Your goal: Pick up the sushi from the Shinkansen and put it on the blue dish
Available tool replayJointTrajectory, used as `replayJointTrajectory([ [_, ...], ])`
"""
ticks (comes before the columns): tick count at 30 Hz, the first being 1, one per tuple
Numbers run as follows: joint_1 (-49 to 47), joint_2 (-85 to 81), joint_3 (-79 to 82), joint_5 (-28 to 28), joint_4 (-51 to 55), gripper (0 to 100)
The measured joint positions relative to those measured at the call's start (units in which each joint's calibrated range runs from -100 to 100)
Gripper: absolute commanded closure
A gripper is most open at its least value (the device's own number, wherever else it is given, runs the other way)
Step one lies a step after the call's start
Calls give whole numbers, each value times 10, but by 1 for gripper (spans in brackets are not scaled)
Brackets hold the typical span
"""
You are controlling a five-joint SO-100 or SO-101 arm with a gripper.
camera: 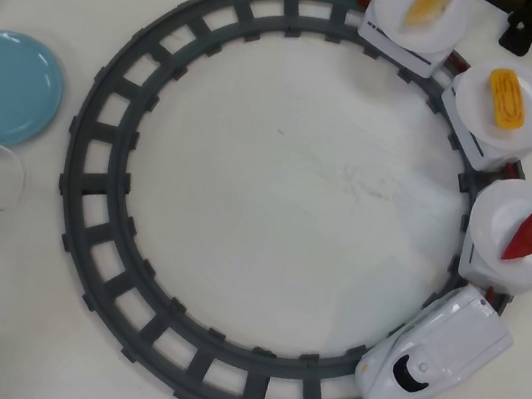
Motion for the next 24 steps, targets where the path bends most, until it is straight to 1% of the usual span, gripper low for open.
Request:
replayJointTrajectory([
  [3,20,0,-5,0,8,89],
  [16,24,0,-15,0,8,88],
  [24,20,0,-55,0,71,88],
])
